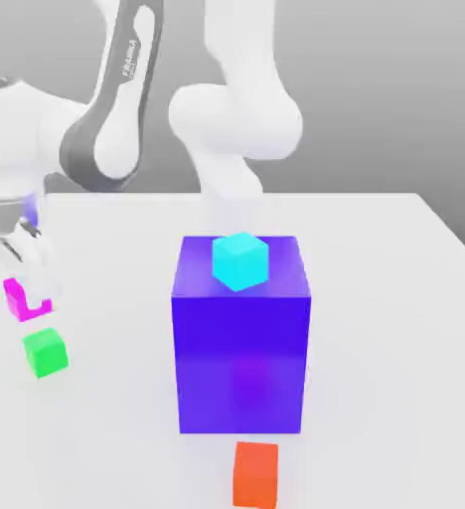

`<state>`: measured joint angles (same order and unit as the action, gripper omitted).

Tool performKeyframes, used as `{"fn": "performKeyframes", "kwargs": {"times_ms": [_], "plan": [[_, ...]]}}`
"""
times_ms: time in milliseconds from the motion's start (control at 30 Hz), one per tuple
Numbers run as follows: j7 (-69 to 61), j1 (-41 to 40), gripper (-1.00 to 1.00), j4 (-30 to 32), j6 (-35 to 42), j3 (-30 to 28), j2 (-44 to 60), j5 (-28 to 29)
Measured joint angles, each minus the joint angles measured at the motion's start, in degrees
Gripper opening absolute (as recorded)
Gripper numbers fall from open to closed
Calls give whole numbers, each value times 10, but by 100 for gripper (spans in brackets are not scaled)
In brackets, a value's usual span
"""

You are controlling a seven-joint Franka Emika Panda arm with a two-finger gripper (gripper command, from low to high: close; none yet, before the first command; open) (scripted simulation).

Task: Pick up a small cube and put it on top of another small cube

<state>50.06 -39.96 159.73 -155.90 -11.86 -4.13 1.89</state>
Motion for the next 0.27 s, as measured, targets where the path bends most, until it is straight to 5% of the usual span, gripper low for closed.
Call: {"fn": "performKeyframes", "kwargs": {"times_ms": [133, 167, 267], "plan": [[-32, -1, -100, -2, -74, 7, 79, -46], [-41, -5, 100, -3, -90, 14, 97, -60], [-41, -5, 100, -3, -90, 14, 97, -60]]}}
